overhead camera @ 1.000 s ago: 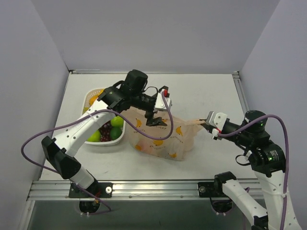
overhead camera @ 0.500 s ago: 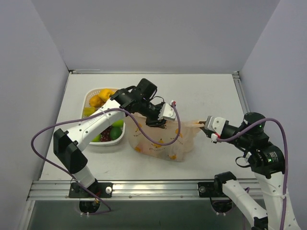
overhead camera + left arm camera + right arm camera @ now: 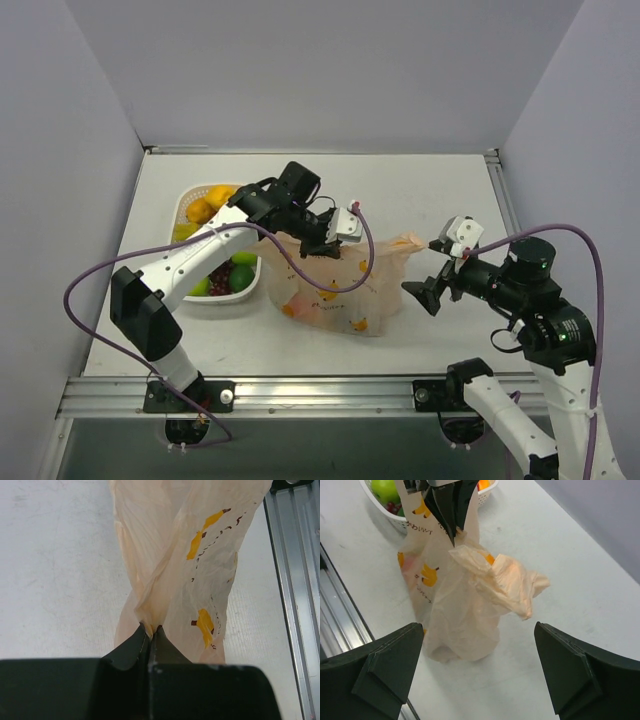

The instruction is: Place the fake fruits into the plastic bag and tie a complex knot

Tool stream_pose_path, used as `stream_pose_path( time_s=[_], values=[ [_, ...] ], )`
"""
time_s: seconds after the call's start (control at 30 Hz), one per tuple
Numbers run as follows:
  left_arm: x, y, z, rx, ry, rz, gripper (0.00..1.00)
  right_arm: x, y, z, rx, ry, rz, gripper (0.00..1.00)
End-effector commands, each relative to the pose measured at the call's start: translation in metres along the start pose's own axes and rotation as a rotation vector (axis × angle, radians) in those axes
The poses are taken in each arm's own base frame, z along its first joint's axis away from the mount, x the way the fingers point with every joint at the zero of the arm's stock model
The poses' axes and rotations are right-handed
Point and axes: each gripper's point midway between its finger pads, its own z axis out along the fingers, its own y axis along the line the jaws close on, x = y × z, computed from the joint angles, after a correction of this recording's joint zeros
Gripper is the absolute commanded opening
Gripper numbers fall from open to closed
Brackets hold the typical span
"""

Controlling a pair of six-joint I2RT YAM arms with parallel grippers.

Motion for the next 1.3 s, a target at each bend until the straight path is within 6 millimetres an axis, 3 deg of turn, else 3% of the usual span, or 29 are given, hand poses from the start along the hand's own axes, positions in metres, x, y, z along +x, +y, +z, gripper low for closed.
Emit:
stream_pose_path(
  time_s=[0.0,0.1,0.13,0.17,0.23,0.37,0.57,0.63,0.73,0.83,0.93,0.97,1.0,1.03,1.07,1.27],
  values=[
    [-0.027,0.008,-0.019,-0.04,-0.106,0.011,0.0,0.003,0.01,0.003,0.001,-0.011,0.244,1.0],
    [-0.029,0.004,-0.018,-0.027,-0.124,0.003,0.0,0.014,0.02,0.014,-0.042,-0.015,0.367,1.0],
    [-0.03,0.002,-0.017,-0.022,-0.13,-0.004,0.0,0.032,0.024,0.023,-0.055,0.001,0.412,1.0],
    [-0.03,0.001,-0.017,-0.018,-0.133,-0.002,0.0,0.02,0.018,0.024,-0.034,-0.085,0.372,1.0],
    [-0.031,0.0,-0.019,-0.018,-0.137,0.0,0.0,0.037,0.014,0.037,-0.01,-0.103,0.389,1.0],
    [-0.032,-0.005,-0.02,-0.005,-0.148,-0.003,0.0,0.031,0.0,0.058,-0.012,-0.194,0.395,1.0],
    [-0.029,-0.01,-0.015,0.02,-0.152,-0.019,0.0,-0.004,-0.009,0.074,-0.076,-0.353,0.409,1.0],
    [-0.031,-0.008,-0.015,0.017,-0.156,-0.023,0.0,-0.013,-0.008,0.075,-0.107,-0.377,0.396,1.0],
    [-0.033,-0.004,-0.014,0.015,-0.162,-0.018,0.0,-0.016,0.006,0.08,-0.186,-0.363,0.389,0.99],
    [-0.037,0.0,-0.015,0.012,-0.175,-0.013,0.0,-0.014,0.008,0.087,-0.18,-0.349,0.382,0.95],
    [-0.043,0.005,-0.015,-0.001,-0.199,-0.017,0.0,-0.012,-0.003,0.096,-0.134,-0.336,0.406,0.67],
    [-0.047,0.008,-0.017,-0.011,-0.211,-0.009,0.0,-0.01,-0.011,0.099,-0.106,-0.336,0.417,0.33],
    [-0.049,0.009,-0.018,-0.017,-0.214,-0.004,0.0,-0.011,-0.022,0.1,-0.053,-0.346,0.445,0.15],
    [-0.051,0.011,-0.019,-0.024,-0.218,0.003,0.0,-0.012,-0.029,0.1,-0.019,-0.358,0.469,0.07],
    [-0.052,0.014,-0.021,-0.035,-0.219,0.014,0.0,-0.018,-0.041,0.097,0.013,-0.373,0.478,0.0],
    [-0.054,0.027,-0.031,-0.101,-0.201,0.086,0.0,-0.046,-0.083,0.083,0.132,-0.418,0.722,0.0]
  ],
)
